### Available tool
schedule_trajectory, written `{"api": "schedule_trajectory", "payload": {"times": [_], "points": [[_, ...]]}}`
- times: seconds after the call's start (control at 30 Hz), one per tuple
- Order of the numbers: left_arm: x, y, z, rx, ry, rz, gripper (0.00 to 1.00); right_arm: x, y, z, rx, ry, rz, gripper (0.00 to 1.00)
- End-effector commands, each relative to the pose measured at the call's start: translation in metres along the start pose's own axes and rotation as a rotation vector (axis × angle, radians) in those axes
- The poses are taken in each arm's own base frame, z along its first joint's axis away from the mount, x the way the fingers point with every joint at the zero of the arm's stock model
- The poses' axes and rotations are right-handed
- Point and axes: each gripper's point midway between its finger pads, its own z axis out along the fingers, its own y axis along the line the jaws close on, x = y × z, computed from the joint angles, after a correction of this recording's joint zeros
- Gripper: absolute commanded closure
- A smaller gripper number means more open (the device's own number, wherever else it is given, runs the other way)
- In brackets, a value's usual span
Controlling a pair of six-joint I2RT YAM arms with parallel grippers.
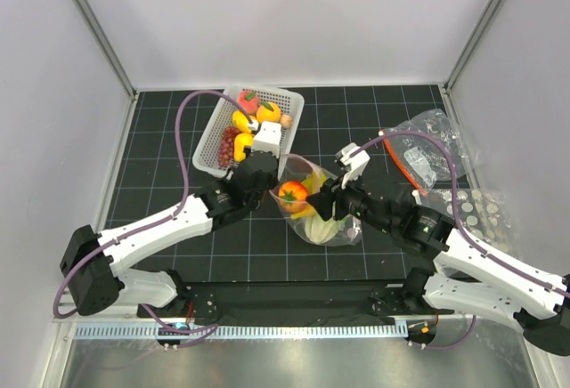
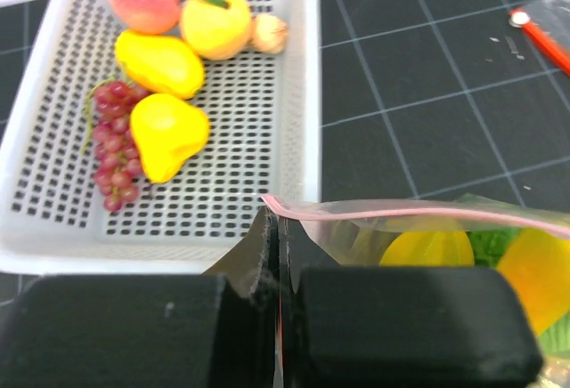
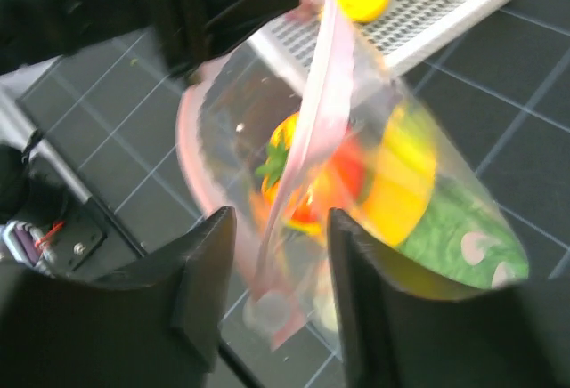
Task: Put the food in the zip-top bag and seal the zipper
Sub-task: Adjust the zipper food storage bag at the center of the board.
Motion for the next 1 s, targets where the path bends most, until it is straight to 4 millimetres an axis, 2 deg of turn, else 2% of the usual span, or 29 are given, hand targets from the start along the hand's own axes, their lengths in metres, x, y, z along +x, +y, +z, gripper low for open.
{"api": "schedule_trajectory", "payload": {"times": [0.0, 0.1, 0.13, 0.17, 0.2, 0.23, 0.27, 0.43, 0.5, 0.53, 0.7, 0.83, 0.97], "points": [[-0.017, 0.028, -0.002, -0.071, -0.062, -0.076, 1.00, -0.026, 0.037, -0.006, -0.195, -0.055, -0.045, 0.37], [-0.014, 0.042, 0.002, -0.100, -0.048, -0.091, 1.00, -0.024, 0.050, -0.011, -0.290, -0.078, -0.091, 0.25], [-0.011, 0.045, 0.003, -0.099, -0.043, -0.090, 1.00, -0.015, 0.049, -0.010, -0.306, -0.083, -0.144, 0.25], [-0.010, 0.047, 0.003, -0.096, -0.038, -0.092, 1.00, -0.022, 0.051, -0.009, -0.320, -0.136, -0.161, 0.25], [-0.009, 0.047, 0.003, -0.092, -0.036, -0.094, 1.00, -0.021, 0.050, -0.007, -0.321, -0.158, -0.168, 0.24], [-0.011, 0.049, 0.001, -0.090, -0.042, -0.100, 1.00, -0.009, 0.048, -0.003, -0.328, -0.163, -0.181, 0.25], [-0.009, 0.050, 0.000, -0.090, -0.042, -0.100, 1.00, -0.015, 0.051, -0.003, -0.347, -0.212, -0.210, 0.25], [-0.013, 0.053, -0.009, -0.067, -0.060, -0.119, 1.00, -0.003, 0.038, 0.010, -0.295, -0.214, -0.268, 0.32], [-0.013, 0.053, -0.011, -0.060, -0.063, -0.122, 1.00, -0.010, 0.032, 0.011, -0.264, -0.265, -0.322, 0.35], [-0.012, 0.053, -0.010, -0.062, -0.060, -0.120, 1.00, -0.006, 0.028, 0.012, -0.250, -0.267, -0.334, 0.35], [-0.011, 0.048, -0.010, -0.034, -0.052, -0.118, 1.00, -0.011, 0.021, 0.012, -0.207, -0.303, -0.361, 0.36], [-0.009, 0.045, -0.009, -0.020, -0.044, -0.116, 1.00, -0.013, 0.002, 0.015, -0.105, -0.319, -0.370, 0.36], [-0.009, 0.044, -0.009, -0.018, -0.042, -0.118, 1.00, -0.015, -0.001, 0.019, -0.082, -0.332, -0.380, 0.36]]}}
